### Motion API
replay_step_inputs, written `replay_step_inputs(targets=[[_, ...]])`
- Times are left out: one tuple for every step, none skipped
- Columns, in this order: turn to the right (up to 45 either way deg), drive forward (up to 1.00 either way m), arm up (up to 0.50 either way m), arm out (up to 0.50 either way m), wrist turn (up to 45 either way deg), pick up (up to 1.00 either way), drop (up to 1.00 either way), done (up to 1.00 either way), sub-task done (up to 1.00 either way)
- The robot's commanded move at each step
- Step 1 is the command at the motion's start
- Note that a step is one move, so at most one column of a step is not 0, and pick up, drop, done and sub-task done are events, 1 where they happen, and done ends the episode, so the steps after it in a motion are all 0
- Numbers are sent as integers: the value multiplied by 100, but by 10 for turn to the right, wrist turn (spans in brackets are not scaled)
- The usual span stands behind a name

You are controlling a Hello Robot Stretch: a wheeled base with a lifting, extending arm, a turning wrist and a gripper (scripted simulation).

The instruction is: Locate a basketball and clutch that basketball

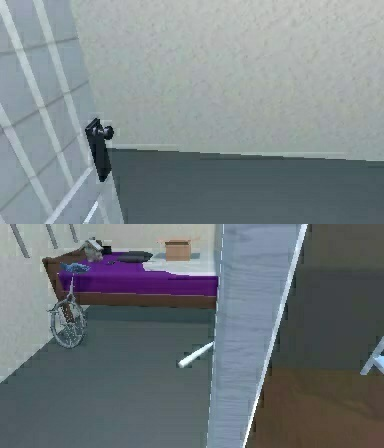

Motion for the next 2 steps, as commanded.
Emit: replay_step_inputs(targets=[[0,50,0,0,0,0,0,0,0],[-150,0,0,0,0,0,0,0,0]])
